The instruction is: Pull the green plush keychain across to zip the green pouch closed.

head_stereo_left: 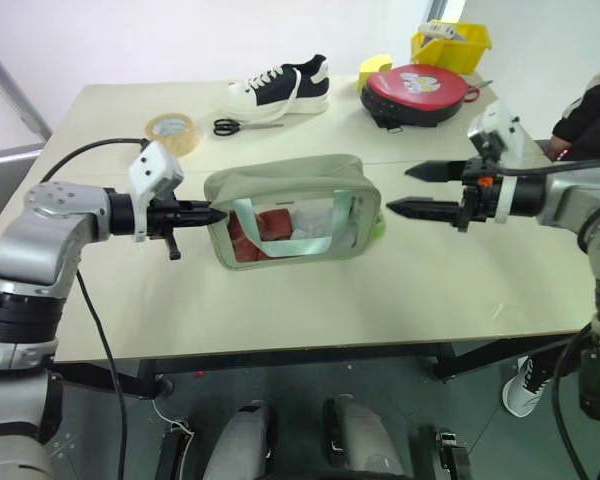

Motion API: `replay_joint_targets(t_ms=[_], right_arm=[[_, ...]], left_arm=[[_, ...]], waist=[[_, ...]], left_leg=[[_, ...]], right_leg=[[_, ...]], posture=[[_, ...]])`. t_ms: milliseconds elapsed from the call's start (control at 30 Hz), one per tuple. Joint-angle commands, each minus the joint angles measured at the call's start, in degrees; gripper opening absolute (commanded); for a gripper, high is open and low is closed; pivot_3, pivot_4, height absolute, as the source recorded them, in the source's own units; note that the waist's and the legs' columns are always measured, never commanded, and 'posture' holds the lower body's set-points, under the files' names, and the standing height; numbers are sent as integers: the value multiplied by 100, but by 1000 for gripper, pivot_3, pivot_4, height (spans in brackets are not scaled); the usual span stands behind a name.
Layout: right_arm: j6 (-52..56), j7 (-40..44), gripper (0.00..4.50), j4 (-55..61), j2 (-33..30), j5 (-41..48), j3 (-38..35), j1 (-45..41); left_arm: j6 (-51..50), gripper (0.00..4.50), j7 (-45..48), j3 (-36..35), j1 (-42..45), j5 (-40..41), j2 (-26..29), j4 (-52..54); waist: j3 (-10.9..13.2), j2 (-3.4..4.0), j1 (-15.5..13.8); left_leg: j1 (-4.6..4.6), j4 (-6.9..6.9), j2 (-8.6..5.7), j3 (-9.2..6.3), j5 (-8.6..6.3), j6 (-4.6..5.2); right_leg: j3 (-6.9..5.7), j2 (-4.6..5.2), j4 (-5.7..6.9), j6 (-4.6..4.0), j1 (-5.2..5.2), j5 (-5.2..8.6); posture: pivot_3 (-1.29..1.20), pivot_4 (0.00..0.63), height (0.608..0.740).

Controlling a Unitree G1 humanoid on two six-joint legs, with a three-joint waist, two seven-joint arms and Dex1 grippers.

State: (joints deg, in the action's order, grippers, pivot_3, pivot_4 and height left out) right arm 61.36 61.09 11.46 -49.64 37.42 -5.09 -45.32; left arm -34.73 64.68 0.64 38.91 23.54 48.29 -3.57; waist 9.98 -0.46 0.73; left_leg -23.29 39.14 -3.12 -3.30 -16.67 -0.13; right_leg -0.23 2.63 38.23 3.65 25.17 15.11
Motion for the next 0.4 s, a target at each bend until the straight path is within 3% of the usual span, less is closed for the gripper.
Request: replay_joint_targets(t_ms=[33, 200, 400], right_arm=[[60, -281, 4500, 339, 146, 201, -83, -196], [-111, -506, 4500, 387, 164, 102, -44, -149], [-161, -480, 4500, 314, -109, 163, -152, -138]], left_arm=[[-363, 2022, 101, -452, 225, 382, 175, 76], [-1289, 4436, 103, -883, 518, 862, 598, 72], [-1073, 4436, 519, -870, 572, 719, 1274, -160]], waist=[[0, 0, -4], [1, -2, -18], [2, -2, -10]], left_leg=[[0, 0, 0, 0, 0, 0], [-13, 0, 0, 2, 0, -1], [-13, -1, -1, 3, 0, -1]], right_leg=[[0, 0, 0, 0, 0, 0], [1, 4, -6, 0, 11, 0], [1, 5, -13, 0, 11, 0]], posture=[[0, 150, 740], [0, 150, 740], [0, 150, 740]])
